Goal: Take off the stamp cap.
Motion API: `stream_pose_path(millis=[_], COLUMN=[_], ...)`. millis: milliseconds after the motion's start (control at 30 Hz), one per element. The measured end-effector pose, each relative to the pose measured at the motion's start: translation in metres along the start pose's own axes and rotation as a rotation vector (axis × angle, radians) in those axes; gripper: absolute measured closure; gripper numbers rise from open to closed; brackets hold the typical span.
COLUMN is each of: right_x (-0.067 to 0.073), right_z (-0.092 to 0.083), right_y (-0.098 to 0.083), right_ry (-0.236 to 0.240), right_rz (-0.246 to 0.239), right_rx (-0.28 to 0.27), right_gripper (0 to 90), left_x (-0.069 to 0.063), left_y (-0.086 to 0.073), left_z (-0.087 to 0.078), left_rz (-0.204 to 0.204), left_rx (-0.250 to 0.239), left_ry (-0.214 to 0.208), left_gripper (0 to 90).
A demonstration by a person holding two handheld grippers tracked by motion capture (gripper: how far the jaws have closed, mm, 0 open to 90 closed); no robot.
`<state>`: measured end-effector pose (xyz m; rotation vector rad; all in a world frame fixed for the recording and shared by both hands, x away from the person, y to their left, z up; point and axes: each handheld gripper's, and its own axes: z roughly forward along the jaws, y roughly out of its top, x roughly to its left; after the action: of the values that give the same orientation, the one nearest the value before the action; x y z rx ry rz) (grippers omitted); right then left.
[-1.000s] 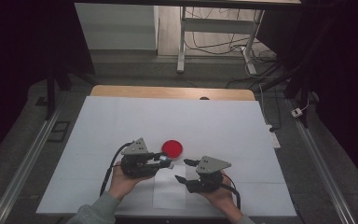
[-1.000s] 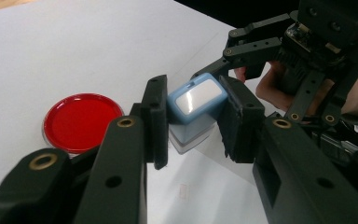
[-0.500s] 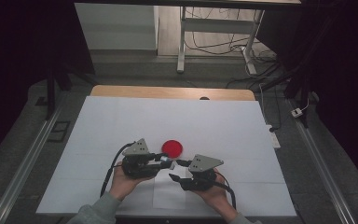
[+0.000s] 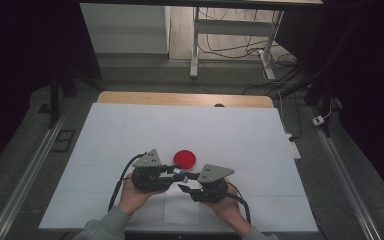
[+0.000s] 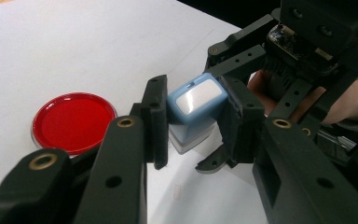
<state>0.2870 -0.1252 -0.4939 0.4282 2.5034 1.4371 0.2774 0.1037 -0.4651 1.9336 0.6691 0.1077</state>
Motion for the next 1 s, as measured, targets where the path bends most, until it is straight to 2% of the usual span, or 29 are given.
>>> stream_pose_path(millis=[300,600,1000], right_x=[-0.0002,-0.0002,0.0009], right_z=[0.0022,0.0023,0.0023], right_y=[0.0016,0.0018,0.0019], right_ry=[0.014,0.001,-0.005], right_rz=[0.003,-0.001,-0.019], right_rx=[0.000,0.003,0.012], right_gripper=[63.8,71.4,72.2], left_x=[-0.0002,-0.0002,-0.0006], left_y=[-0.0001,-0.0001,-0.0001], left_z=[0.0000,-0.0003,-0.0001], left_rz=[0.001,0.001,0.002], left_rx=[0.000,0.000,0.003], left_ry=[-0.001,-0.004,-0.004], left_gripper=[65.0,65.0,65.1])
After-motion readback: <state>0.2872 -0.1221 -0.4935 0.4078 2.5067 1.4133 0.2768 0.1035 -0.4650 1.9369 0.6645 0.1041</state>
